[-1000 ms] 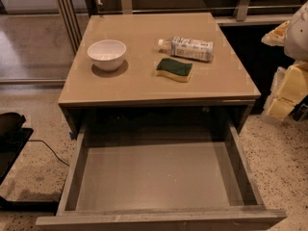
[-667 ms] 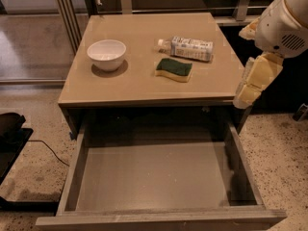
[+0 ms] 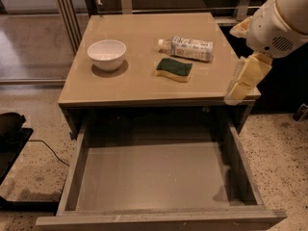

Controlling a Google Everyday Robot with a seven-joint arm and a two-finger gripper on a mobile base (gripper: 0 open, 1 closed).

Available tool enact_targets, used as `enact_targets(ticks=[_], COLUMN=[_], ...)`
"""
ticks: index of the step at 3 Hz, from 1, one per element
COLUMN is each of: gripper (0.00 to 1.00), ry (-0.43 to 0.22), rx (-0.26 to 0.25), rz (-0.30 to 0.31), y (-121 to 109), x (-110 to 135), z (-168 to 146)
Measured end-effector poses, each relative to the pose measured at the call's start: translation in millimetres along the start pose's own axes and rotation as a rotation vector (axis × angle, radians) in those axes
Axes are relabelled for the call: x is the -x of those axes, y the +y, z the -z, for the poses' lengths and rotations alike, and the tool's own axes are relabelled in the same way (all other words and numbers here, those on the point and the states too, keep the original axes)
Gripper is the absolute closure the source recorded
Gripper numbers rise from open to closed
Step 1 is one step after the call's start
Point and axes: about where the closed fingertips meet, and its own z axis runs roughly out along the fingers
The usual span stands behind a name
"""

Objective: Place sponge into top drawer

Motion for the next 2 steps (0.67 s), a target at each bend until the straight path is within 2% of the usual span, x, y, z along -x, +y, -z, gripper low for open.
enact_targets(ticks=[1,2], gripper=[0.00,0.00], ry=[-0.119,-0.204], rx=[-0.014,-0.023], rz=[0.033,0.034], y=[-19.8,-40.2], x=[15.9,27.7], z=[-29.4,-53.3])
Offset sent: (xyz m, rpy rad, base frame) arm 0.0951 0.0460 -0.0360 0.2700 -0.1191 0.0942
